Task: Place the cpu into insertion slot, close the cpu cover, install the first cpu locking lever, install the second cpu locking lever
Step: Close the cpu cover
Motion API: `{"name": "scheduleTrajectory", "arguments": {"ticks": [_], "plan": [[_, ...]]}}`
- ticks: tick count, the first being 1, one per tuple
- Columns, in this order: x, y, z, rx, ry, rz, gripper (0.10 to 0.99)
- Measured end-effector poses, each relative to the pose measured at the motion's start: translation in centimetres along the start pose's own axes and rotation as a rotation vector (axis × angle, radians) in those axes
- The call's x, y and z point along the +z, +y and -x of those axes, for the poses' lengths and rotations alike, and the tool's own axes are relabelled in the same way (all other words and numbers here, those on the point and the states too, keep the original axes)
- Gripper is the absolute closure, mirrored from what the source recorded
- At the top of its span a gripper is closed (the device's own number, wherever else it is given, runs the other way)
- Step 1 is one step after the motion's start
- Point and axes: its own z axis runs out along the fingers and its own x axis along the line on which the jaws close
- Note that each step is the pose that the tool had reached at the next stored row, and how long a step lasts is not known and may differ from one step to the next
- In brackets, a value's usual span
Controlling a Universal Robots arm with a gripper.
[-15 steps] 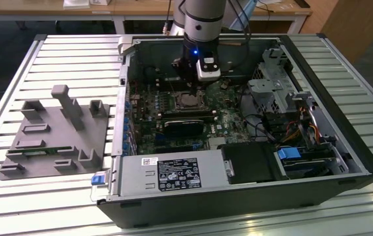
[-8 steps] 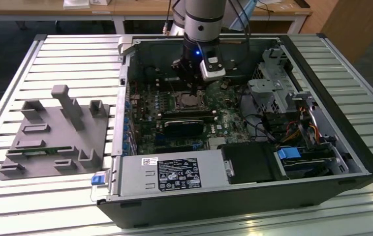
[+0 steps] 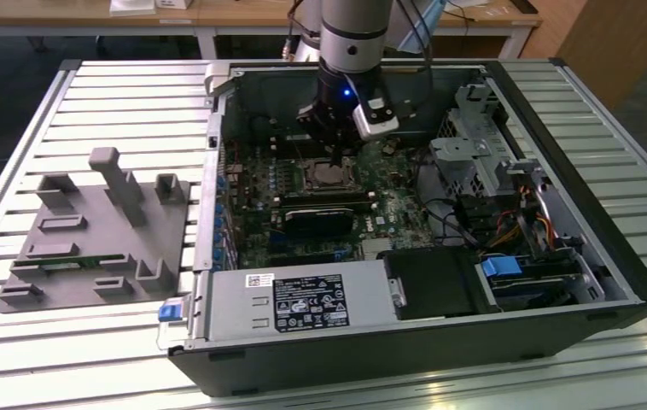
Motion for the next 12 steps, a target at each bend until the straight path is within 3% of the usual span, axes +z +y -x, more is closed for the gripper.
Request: {"name": "scheduleTrajectory", "arguments": {"ticks": [5, 12], "plan": [[0.01, 0.00, 0.00, -0.072, -0.0001, 0.006, 0.980], [0.02, 0.00, 0.00, -0.166, -0.0140, 0.011, 0.980]]}}
